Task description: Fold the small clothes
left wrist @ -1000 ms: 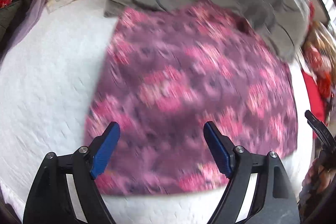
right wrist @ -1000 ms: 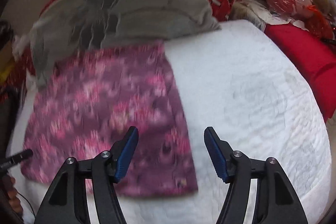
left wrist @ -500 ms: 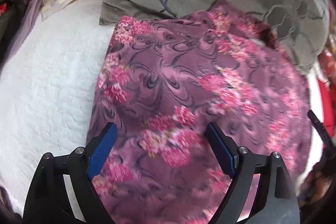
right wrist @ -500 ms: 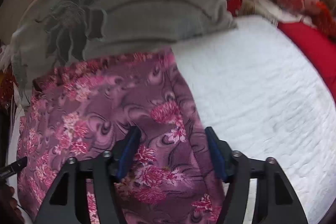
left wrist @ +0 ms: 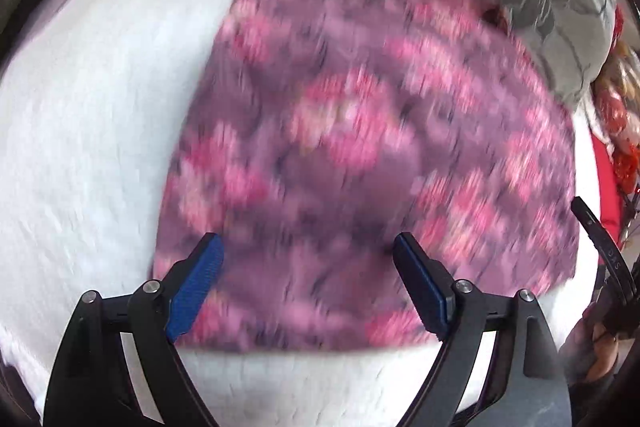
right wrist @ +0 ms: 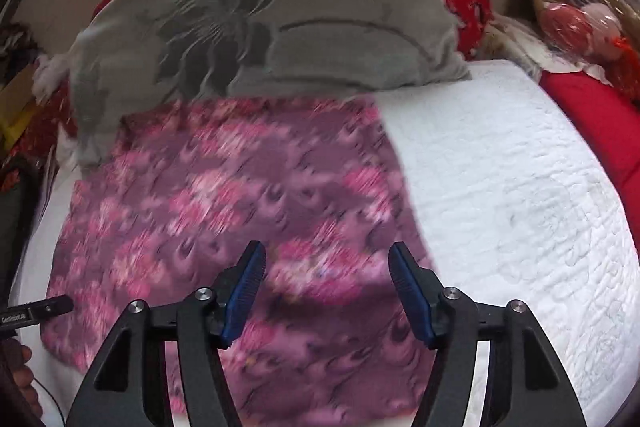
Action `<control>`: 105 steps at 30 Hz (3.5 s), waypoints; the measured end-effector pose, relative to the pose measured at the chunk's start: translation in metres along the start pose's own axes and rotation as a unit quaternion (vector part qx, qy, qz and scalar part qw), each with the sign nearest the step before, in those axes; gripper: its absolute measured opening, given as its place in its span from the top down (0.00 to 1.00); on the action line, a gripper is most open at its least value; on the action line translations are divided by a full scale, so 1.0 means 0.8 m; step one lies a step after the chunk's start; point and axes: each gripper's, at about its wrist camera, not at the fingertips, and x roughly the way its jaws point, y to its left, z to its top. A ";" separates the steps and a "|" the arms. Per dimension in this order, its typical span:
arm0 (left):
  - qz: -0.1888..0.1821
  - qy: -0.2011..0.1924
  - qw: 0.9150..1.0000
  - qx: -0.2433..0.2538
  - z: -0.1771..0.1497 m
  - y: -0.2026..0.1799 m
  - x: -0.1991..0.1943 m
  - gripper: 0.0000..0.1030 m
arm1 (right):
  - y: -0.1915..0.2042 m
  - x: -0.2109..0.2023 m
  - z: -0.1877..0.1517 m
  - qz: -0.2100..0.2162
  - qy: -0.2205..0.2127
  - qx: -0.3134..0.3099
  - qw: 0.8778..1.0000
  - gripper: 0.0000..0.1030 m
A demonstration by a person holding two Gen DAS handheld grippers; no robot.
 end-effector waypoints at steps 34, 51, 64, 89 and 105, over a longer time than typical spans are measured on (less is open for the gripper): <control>-0.099 0.044 0.988 -0.107 0.054 0.181 -0.051 0.18 | 0.388 -0.018 -0.192 -0.012 -0.106 -0.420 0.901 0.31; -0.184 0.100 0.975 -0.067 0.153 0.120 0.008 0.18 | 0.391 -0.020 -0.132 -0.012 -0.195 -0.361 0.912 0.95; -0.152 0.042 0.987 -0.018 0.170 0.039 -0.032 0.92 | 0.349 -0.058 -0.109 0.043 -0.206 -0.281 0.936 0.95; -0.112 -0.003 0.990 0.090 0.148 -0.212 -0.099 0.92 | 0.123 -0.115 -0.066 0.123 -0.206 -0.035 0.970 0.95; -0.085 0.032 0.983 0.158 0.127 -0.358 -0.041 0.92 | -0.017 -0.089 -0.057 0.140 -0.183 0.108 0.967 0.95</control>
